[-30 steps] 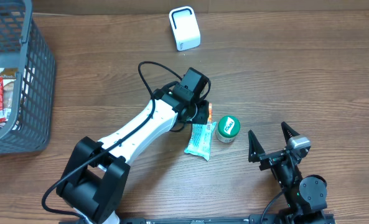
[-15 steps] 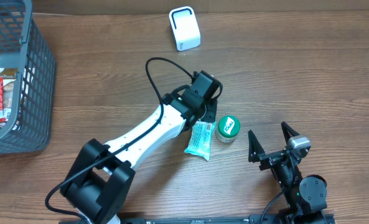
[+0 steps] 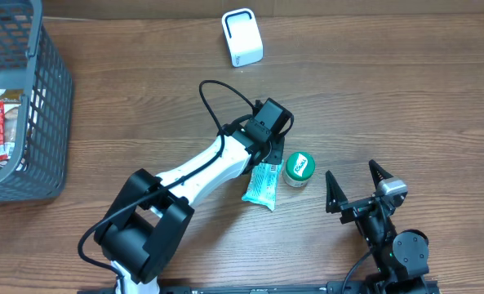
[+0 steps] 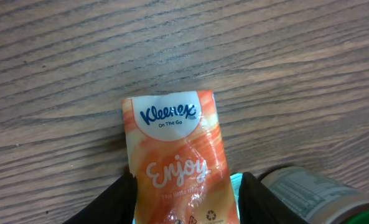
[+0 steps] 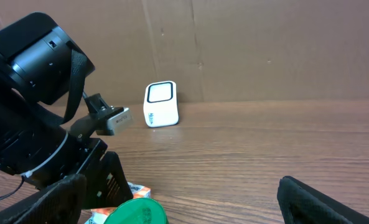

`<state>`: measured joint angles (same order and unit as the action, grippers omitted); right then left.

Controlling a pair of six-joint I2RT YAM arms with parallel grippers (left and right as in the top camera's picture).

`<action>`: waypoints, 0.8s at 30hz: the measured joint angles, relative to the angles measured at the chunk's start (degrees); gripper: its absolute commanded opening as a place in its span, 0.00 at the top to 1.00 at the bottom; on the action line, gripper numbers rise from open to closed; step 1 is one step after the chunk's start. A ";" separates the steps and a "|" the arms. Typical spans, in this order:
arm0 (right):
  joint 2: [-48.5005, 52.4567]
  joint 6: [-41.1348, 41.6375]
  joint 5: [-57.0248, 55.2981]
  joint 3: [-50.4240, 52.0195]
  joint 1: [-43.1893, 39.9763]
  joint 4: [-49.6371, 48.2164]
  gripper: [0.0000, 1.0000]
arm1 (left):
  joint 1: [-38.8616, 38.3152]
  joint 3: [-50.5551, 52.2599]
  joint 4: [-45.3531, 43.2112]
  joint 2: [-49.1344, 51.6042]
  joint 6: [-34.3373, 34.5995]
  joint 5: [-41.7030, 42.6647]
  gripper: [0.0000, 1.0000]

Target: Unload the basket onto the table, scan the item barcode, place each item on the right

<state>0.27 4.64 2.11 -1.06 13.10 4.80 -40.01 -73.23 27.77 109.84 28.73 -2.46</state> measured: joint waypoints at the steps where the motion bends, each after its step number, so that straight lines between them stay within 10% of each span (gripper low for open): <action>1: 0.00 -0.02 0.02 0.00 0.00 0.02 0.00 | 0.00 0.00 -0.02 0.20 0.00 0.00 0.56; 24: 0.00 0.02 0.00 0.00 0.00 0.00 0.00 | 2.58 -0.28 4.28 2.47 -0.44 -2.58 0.52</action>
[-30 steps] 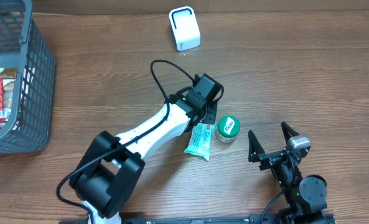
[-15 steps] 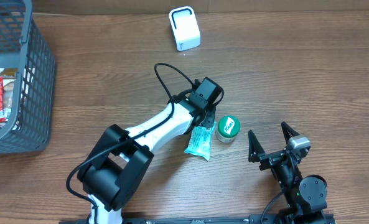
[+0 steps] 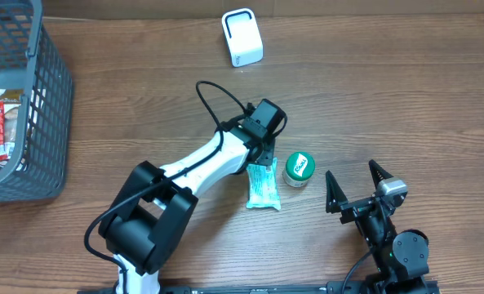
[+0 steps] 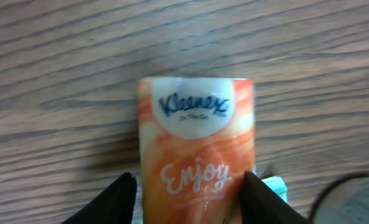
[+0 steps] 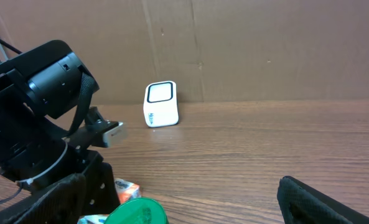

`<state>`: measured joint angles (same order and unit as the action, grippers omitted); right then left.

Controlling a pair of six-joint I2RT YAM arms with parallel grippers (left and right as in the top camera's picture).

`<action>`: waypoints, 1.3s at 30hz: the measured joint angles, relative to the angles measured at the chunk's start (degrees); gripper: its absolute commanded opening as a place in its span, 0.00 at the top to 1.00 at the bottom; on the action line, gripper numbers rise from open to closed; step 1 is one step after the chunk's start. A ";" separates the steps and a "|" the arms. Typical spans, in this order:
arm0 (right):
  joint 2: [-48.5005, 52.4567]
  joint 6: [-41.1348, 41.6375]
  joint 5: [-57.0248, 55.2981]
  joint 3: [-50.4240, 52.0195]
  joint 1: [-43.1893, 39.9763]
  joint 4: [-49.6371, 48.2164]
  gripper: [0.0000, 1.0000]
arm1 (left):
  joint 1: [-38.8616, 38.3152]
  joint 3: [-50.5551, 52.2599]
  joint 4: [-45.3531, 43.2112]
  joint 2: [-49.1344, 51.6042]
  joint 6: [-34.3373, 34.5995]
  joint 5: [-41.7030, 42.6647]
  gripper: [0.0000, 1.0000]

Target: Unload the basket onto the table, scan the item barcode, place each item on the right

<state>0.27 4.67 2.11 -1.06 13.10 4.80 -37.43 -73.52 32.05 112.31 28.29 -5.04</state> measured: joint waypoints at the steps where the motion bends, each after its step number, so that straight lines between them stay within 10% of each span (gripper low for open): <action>1: 0.00 0.00 0.02 0.00 0.00 -0.02 0.00 | 0.44 0.00 0.33 0.00 0.02 -0.02 0.52; 25: 0.00 0.00 0.00 0.00 0.00 0.00 0.00 | 4.55 -0.35 10.38 -6.16 -0.02 -9.60 0.43; 39: 0.00 -0.02 0.00 0.00 0.00 0.02 0.00 | 3.19 -0.35 5.84 -6.78 -1.73 -5.75 0.55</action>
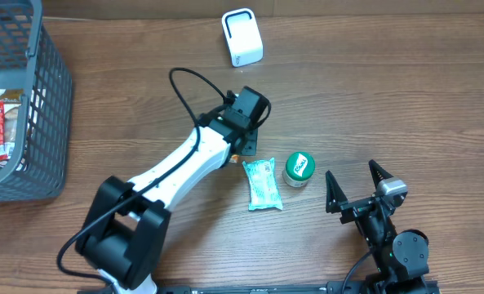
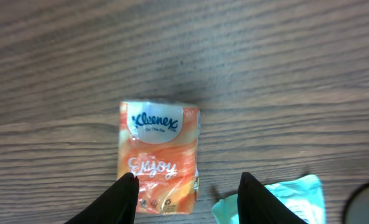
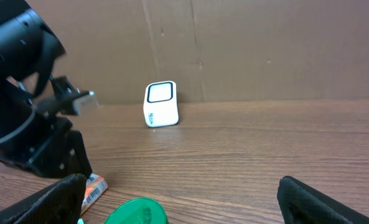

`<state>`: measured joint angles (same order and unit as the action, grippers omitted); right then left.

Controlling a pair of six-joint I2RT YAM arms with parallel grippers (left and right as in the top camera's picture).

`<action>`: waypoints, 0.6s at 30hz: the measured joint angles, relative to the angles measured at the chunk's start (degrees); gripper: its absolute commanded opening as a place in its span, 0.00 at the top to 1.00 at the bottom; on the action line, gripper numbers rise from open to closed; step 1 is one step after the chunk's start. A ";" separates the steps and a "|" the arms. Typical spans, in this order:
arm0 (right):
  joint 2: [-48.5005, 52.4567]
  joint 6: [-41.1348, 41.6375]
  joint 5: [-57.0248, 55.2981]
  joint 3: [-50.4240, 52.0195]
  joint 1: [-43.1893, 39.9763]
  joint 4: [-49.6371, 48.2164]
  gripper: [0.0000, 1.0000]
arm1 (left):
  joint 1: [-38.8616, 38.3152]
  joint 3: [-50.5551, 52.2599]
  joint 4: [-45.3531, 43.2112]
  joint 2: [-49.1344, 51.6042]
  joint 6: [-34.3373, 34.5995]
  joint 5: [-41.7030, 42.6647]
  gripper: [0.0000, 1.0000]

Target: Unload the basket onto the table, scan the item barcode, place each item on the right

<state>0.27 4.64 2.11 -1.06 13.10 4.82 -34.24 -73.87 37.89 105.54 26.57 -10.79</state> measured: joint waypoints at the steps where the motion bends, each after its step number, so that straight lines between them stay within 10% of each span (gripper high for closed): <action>1: 0.00 0.00 0.02 0.00 0.00 -0.04 0.00 | -0.17 0.00 -0.02 0.59 0.00 -0.17 0.55; 18: 0.00 0.00 0.02 0.00 0.00 -0.02 0.00 | -0.28 -0.02 -0.96 7.48 -0.13 -1.29 0.61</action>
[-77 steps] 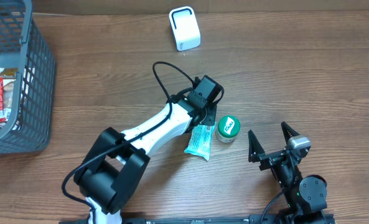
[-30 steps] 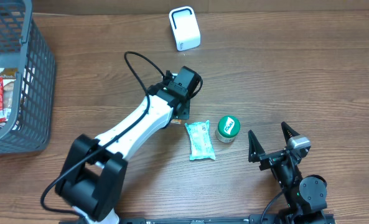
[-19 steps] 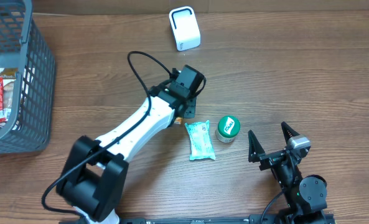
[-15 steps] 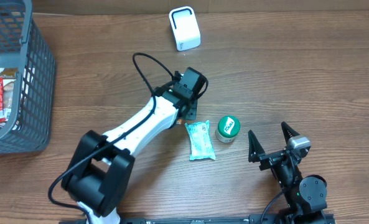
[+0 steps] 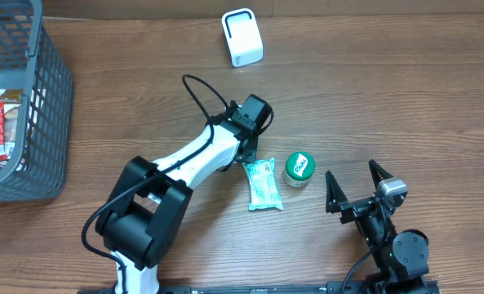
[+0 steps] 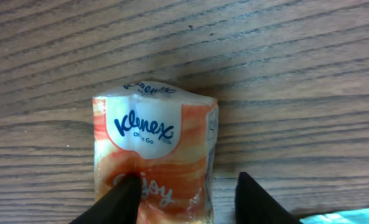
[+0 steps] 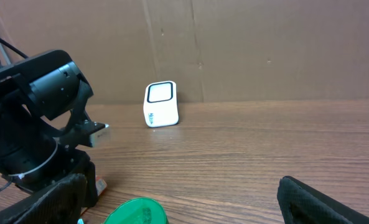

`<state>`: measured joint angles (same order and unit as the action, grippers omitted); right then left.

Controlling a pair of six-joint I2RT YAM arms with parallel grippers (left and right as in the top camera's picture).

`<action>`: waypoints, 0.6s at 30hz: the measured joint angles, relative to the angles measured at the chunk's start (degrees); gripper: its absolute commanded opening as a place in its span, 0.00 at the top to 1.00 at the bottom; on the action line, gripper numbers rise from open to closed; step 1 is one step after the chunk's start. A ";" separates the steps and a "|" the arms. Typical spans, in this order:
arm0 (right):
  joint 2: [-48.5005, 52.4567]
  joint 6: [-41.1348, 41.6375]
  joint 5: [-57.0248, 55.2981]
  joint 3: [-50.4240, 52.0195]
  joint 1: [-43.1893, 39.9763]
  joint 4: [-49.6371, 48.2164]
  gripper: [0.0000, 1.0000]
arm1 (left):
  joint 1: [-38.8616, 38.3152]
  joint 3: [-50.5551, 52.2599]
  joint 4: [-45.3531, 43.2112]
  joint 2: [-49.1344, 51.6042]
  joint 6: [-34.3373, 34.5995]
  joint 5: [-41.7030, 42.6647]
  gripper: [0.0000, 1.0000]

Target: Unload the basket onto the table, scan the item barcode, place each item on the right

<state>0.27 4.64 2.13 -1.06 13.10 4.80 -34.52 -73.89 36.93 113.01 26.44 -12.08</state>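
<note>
An orange Kleenex tissue pack (image 6: 153,146) lies flat on the wooden table, logo side up. My left gripper (image 6: 185,193) is open and low over it. Its left fingertip (image 6: 125,193) overlaps the pack's face, and the other fingertip stands on bare wood to the pack's right. From overhead, the left gripper (image 5: 243,152) hides the pack. One end of the pack (image 7: 100,185) shows in the right wrist view. The white scanner (image 5: 242,37) stands at the far edge. My right gripper (image 5: 356,188) rests open and empty at the near right.
A teal packet (image 5: 263,184) and a green-lidded jar (image 5: 299,168) lie just right of the left gripper. A grey basket (image 5: 37,98) holding packets stands at the far left. A cardboard wall (image 7: 234,43) rises behind the scanner.
My left gripper has come down closer to the tissue pack, which now fills more of the wrist view; one fingertip now overlaps it. The right arm has not moved.
First the tissue pack lay between my left gripper's fingers, over the teal packet beside the jar. Then pack and gripper were slightly further left. Later the gripper stood higher, with the pack on bare wood left of the teal packet. Now it is low over the pack again.
</note>
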 measured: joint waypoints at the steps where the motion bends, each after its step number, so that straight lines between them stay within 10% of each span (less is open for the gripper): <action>1: 0.00 0.00 0.00 0.00 0.00 -0.02 0.00 | 0.00 0.00 -0.04 0.17 -0.04 -0.20 0.61; 18: 0.00 0.00 -0.02 0.00 0.00 -0.02 0.00 | 0.00 -1.22 1.27 1.44 -0.70 -2.99 0.96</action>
<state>0.27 4.64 2.11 -1.06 13.10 4.78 -34.52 -75.11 38.20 114.45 25.74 -15.07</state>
